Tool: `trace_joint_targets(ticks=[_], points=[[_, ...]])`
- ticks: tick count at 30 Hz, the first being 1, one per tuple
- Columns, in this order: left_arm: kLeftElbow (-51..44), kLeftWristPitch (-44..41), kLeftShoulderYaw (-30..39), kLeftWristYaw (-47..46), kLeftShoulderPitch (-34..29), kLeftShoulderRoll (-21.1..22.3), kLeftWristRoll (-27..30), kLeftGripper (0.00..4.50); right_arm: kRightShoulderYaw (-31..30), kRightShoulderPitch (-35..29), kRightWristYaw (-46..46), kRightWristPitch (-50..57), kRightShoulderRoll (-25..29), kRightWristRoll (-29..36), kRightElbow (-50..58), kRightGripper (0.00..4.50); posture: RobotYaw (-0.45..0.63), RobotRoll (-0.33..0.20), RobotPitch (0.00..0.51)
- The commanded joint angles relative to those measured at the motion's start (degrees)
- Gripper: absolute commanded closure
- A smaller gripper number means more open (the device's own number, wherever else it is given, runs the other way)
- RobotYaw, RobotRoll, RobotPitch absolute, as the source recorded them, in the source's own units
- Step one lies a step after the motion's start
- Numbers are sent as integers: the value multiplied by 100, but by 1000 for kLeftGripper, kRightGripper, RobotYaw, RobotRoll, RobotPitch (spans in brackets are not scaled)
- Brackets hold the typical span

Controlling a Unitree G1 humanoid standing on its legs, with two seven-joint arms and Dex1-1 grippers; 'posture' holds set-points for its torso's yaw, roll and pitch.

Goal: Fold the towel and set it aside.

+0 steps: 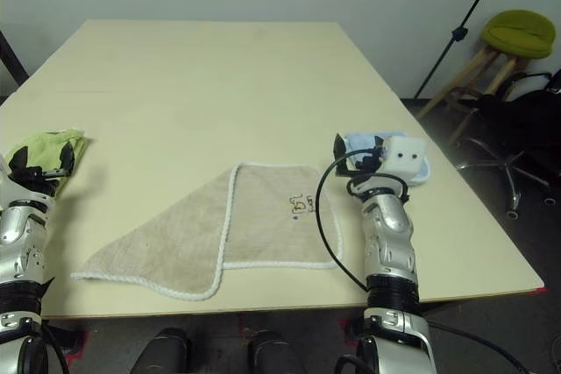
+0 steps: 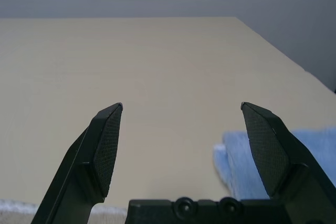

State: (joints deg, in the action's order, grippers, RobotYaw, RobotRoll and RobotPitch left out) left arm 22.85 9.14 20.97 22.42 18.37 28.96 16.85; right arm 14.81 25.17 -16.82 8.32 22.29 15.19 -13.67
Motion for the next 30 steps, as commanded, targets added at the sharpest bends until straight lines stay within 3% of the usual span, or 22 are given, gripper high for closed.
trace_joint_targets(ticks=[1,5,9,13,18,22,30], points=[[-496,-445,-408,1171,-131,378,251,14,-333,300,-350,1362,515,-34,180,0,123,0,42],[-871,-1597,-595,2716,-33,859,1170,14,-767,837,-763,3198,1150,0,237,0,128,0,39],[-946,-2341,-1139,4035,297,1315,1355,14,-1429,1536,-1270,4365,1612,-235,-400,0,128,0,35],[-998,-2866,-1502,4798,531,1386,1504,14,-2029,2003,-1828,4903,1808,-417,-919,0,133,0,28],[-1054,-2718,-1977,5241,725,1238,1226,14,-2550,2442,-2410,4901,1757,-669,-1832,0,140,0,25],[-1338,-2862,-2265,5617,729,1098,1316,14,-2841,2793,-2576,4566,1495,-988,-2768,0,158,0,23],[-2016,-3071,-2536,5705,270,923,1370,14,-2825,3290,-2409,3706,853,-1502,-4551,0,163,0,18]])
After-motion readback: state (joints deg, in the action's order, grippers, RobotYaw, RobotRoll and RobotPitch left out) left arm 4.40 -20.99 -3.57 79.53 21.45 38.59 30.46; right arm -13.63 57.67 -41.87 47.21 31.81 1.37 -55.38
